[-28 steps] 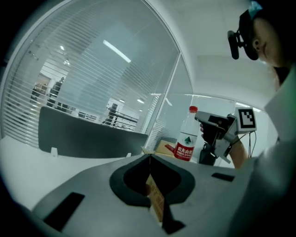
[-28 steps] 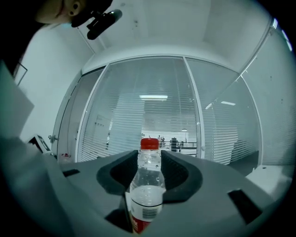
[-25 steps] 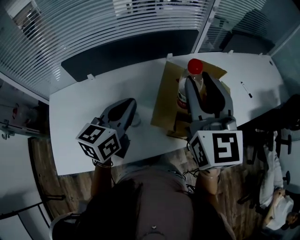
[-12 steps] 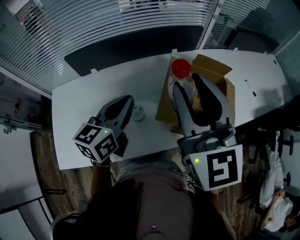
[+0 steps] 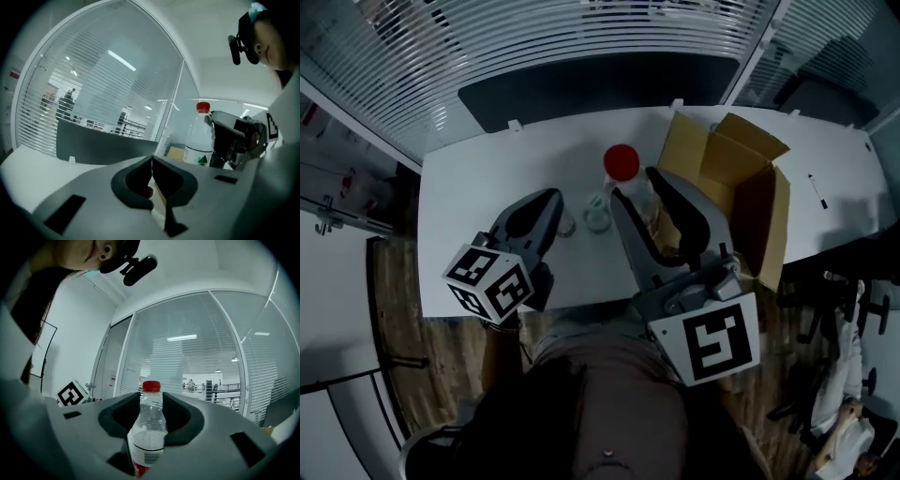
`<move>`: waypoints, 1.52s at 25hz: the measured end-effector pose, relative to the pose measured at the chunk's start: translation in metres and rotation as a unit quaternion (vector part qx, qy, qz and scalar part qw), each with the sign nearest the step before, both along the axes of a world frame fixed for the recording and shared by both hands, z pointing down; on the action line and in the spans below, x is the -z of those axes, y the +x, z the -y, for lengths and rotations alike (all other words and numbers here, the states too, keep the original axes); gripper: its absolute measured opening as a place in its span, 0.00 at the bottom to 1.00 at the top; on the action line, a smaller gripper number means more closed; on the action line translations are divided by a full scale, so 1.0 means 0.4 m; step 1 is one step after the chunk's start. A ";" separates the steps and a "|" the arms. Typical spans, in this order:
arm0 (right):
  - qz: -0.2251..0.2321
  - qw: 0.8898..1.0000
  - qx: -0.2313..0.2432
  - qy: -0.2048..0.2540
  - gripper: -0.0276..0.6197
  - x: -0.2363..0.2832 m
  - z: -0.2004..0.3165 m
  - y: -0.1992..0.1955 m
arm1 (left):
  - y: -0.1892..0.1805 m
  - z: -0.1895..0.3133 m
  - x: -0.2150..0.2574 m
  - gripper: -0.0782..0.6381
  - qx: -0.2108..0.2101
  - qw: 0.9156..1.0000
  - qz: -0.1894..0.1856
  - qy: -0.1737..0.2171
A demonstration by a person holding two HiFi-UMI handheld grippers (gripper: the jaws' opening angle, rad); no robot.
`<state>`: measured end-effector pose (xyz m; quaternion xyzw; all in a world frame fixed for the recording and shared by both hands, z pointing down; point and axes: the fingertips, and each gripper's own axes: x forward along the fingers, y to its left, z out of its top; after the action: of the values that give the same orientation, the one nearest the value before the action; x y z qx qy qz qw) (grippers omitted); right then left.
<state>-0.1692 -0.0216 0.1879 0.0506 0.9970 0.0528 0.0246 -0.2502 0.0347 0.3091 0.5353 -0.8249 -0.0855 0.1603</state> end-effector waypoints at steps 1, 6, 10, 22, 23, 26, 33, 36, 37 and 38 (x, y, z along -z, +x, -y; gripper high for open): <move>-0.004 1.000 0.007 -0.003 0.30 -0.010 -0.010 -0.003 | -0.002 -0.008 0.001 0.12 0.003 1.000 0.001 -0.001; -0.025 0.999 0.030 -0.013 0.29 -0.067 -0.059 -0.019 | -0.008 -0.046 -0.003 0.12 0.015 1.000 0.002 -0.007; -0.033 0.998 0.037 -0.025 0.26 -0.113 -0.090 -0.029 | -0.011 -0.081 -0.013 0.12 0.020 1.000 0.000 -0.014; -0.099 0.992 -0.011 -0.080 0.20 -0.348 -0.122 -0.037 | -0.032 -0.141 -0.062 0.12 -0.017 0.999 -0.007 -0.028; -0.105 0.991 -0.024 -0.077 0.20 -0.382 -0.112 -0.027 | -0.028 -0.134 -0.061 0.12 -0.028 0.999 -0.010 -0.019; -0.143 0.988 -0.057 -0.025 0.21 -0.471 -0.100 -0.011 | -0.019 -0.111 -0.051 0.12 -0.058 0.998 -0.011 0.000; -0.177 0.981 -0.079 -0.009 0.23 -0.538 -0.100 -0.008 | -0.031 -0.123 -0.050 0.12 -0.058 0.998 -0.006 -0.012; -0.203 0.975 -0.087 -0.026 0.23 -0.585 -0.103 0.002 | -0.031 -0.137 -0.056 0.12 -0.062 0.998 -0.005 -0.003; -0.220 0.971 -0.092 -0.033 0.23 -0.615 -0.101 0.016 | -0.029 -0.142 -0.054 0.12 -0.061 0.998 -0.006 -0.006; -0.241 0.964 -0.101 -0.041 0.23 -0.654 -0.093 0.038 | -0.025 -0.147 -0.049 0.12 -0.060 0.998 -0.007 -0.011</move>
<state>-0.1539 0.0156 0.4493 -0.0401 0.9746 -0.0001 -0.2203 -0.2603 0.0936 0.3286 0.5815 -0.7910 -0.0705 0.1767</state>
